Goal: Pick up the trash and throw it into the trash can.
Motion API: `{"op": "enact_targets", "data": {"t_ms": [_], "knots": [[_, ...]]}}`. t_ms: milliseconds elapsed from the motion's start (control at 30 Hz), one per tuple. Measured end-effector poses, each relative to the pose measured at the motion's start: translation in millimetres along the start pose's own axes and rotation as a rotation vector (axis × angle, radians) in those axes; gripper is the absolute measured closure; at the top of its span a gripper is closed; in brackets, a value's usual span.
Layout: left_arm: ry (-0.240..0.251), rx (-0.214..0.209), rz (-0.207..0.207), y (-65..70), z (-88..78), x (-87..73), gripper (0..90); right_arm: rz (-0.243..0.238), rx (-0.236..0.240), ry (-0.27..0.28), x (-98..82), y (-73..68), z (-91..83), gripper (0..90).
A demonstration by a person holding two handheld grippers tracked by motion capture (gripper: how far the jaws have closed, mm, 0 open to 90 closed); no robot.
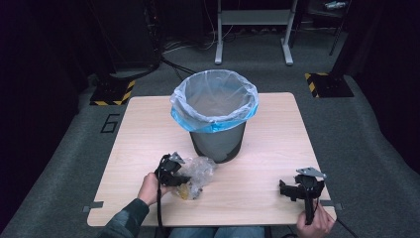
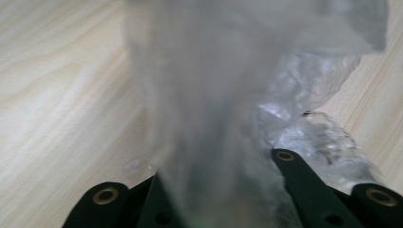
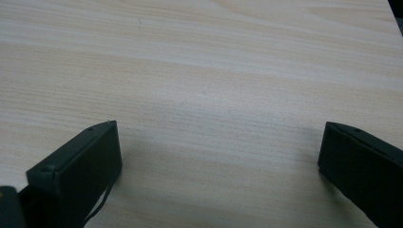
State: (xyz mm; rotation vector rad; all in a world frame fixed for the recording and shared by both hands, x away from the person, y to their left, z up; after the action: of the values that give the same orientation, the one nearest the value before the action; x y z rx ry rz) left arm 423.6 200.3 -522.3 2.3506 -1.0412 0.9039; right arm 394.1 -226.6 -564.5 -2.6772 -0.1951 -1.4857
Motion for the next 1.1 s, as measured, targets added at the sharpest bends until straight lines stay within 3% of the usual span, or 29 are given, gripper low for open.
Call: {"op": "enact_targets", "data": {"t_ms": [333, 500, 1100], "knots": [[0.028, 0.041, -0.031, -12.5, -26.6, 0.7, 82.0, 0.0, 0.0, 0.0, 0.0, 0.0, 0.0, 0.0], [0.037, 0.064, -0.018, -16.6, -39.3, 3.4, 82.0, 0.0, 0.0, 0.0, 0.0, 0.0, 0.0, 0.0], [0.056, 0.116, -0.037, -32.7, -68.8, 4.9, 82.0, 0.0, 0.0, 0.0, 0.0, 0.0, 0.0, 0.0]]}}
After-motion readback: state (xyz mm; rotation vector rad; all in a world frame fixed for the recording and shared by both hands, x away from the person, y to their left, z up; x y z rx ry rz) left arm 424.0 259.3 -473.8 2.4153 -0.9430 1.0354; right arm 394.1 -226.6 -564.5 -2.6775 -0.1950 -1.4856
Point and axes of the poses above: each handheld gripper's, and its own axes: z roughly forward along the jaws, x roughly out of its top, y roughly to its right, the point moved 5 cm from there along z, roughly forward along the jaws, and after that the axes turned 12 degrees about y, right-handed, at the moved point
